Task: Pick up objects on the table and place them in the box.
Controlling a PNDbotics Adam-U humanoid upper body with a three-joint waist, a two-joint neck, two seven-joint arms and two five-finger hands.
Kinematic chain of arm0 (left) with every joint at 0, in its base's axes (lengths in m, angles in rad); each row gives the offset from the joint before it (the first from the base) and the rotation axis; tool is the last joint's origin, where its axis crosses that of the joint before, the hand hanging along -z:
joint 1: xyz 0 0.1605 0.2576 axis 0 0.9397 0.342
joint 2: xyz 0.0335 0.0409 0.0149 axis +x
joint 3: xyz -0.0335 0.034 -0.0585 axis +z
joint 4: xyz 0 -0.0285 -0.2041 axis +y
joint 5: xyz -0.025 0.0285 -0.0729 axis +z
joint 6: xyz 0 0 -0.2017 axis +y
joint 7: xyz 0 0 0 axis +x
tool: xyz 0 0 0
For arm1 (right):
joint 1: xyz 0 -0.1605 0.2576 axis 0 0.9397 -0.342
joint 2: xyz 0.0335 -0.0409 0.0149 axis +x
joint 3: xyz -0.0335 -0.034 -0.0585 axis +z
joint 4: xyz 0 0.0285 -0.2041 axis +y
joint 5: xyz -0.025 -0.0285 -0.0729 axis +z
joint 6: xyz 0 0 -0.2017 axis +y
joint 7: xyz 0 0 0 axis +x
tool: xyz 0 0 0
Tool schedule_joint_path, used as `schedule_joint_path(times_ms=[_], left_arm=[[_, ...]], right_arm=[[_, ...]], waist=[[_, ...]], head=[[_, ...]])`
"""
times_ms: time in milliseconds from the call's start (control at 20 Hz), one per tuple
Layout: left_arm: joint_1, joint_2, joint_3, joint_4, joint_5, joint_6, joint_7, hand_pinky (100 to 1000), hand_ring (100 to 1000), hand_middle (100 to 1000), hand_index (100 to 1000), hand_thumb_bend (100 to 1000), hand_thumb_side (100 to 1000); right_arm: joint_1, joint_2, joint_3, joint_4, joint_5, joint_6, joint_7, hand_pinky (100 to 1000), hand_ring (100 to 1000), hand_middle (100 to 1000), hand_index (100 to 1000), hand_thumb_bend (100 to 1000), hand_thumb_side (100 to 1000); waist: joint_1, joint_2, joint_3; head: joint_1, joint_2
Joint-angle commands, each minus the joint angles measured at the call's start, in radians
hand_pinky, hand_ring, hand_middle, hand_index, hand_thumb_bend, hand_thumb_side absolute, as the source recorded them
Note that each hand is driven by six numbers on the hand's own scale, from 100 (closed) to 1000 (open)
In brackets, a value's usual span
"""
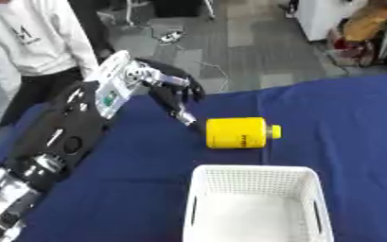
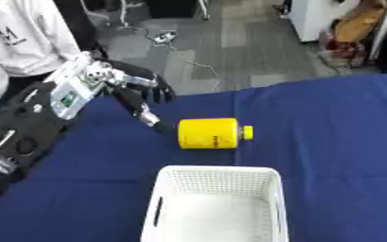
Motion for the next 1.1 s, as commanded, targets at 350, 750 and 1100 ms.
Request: schedule_joint_path(times_ms=[350,750,1100], left_arm=[[-0.026,-0.009,-0.016,0.003,0.029,-0.046,-0.041,615,718,820,931,775,801],[-0.032,-0.015,-0.02,0.01,0.03,-0.045,-0.041,616,717,821,934,779,801],[-0.034,-0.012,-0.019,0.024,0.004,-0.044,-0.041,626,725,826,939,785,802]], right_arm=[[-0.031,0.005,0.002,-0.01,-0.013,0.002,0.012,292,394,487,647,100,975],[-0.039,0.014,0.006,-0.01,-0.02,0.009,0.018,292,395,488,648,100,975],[-0.05,0.025,0.01,-0.01,-0.027,0.013,0.025,294,396,488,649,100,975]], waist=[[0.004,-0.011,-0.012],[0.01,-0.005,-0.023],[0.016,0.006,-0.035]], head=[[0.019,-0.019],[0.026,-0.024],[0.033,-0.04]])
